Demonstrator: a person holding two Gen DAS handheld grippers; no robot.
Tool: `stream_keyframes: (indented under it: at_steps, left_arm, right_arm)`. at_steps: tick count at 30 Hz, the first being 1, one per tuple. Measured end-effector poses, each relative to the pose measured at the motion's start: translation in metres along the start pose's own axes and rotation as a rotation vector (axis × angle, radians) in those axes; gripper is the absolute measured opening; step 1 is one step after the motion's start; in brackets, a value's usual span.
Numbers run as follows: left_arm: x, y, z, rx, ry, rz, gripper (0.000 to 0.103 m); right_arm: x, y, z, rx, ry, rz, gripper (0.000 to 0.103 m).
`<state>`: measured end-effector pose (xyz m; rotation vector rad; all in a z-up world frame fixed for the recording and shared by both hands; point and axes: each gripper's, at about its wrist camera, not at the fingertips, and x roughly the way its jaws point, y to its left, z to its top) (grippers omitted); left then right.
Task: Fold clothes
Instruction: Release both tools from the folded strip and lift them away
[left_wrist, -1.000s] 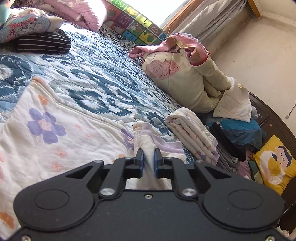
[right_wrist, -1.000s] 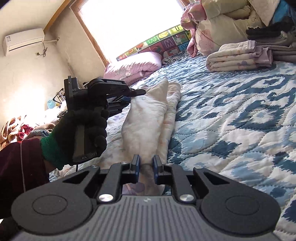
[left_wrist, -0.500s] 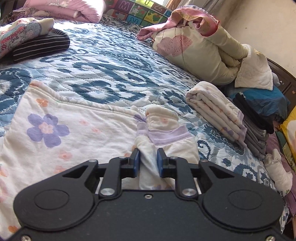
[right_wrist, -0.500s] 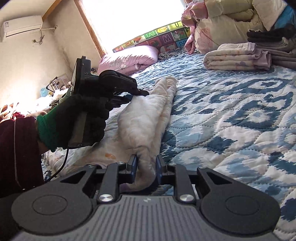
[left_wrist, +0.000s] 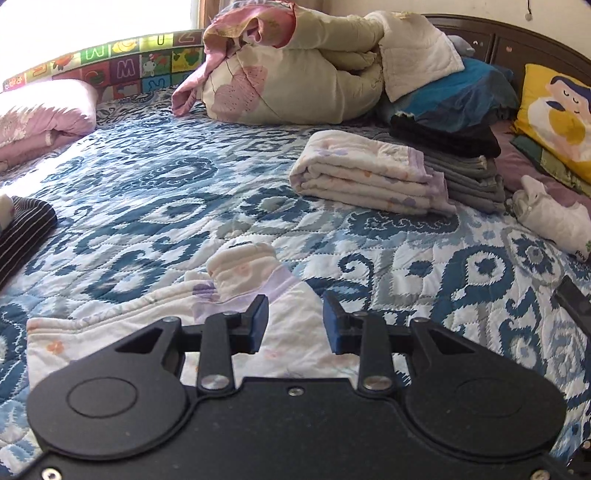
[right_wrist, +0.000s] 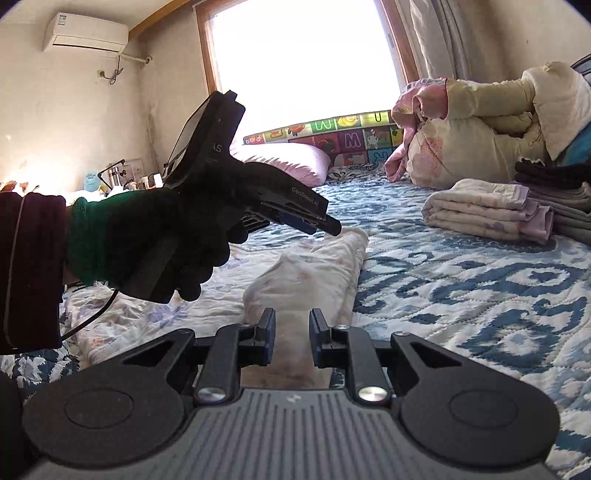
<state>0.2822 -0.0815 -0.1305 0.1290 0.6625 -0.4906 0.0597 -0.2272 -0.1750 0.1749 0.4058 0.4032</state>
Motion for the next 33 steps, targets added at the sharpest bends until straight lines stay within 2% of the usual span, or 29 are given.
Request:
stream_keyframes:
  at_steps: [3,5,10,13,18,21,23,26,30,33]
  left_arm:
    - [0.025,-0.002,-0.007,0.036,0.053,0.017,0.031]
    - [0.041,-0.004,-0.011,0.06,0.088,0.029,0.033]
    - [0.046,-0.01,-0.012,0.106,0.097,0.062,0.035]
    - [0.041,-0.013,-0.002,0.119,0.121,0.067,0.034]
    - [-0.024,-0.025,-0.003,0.131,0.012,0.077,0.032]
    - [-0.054,-0.028,-0.019,0.105,-0.006,0.044,0.032]
    - [-0.058,-0.03,-0.034,0.089,0.02,0.011,0.032]
    - [-0.043,-0.032,-0.058,0.093,0.078,0.018,0.032]
    - [-0.025,-0.021,-0.07,0.009,0.072,0.012,0.037]
    - [-0.022,-0.024,-0.07,0.025,0.068,0.027,0.037]
  right_arm:
    - [0.016,-0.008,-0.014,0.034,0.092,-0.014,0.021]
    - [0.017,-0.011,-0.014,0.054,0.102,-0.009,0.021]
    - [0.023,-0.006,-0.022,0.018,0.12,-0.017,0.021]
    - [0.019,-0.001,-0.022,-0.009,0.103,-0.022,0.021]
    - [-0.001,0.01,-0.015,-0.074,0.011,-0.031,0.021]
    - [-0.002,0.009,-0.014,-0.063,0.007,-0.029,0.021]
    - [0.001,0.009,-0.015,-0.065,0.024,-0.028,0.021]
    - [0.007,0.011,-0.02,-0.074,0.064,-0.03,0.021]
    - [0.016,0.0,-0.023,-0.004,0.099,-0.006,0.022]
    - [0.02,0.003,-0.026,-0.026,0.107,-0.008,0.022]
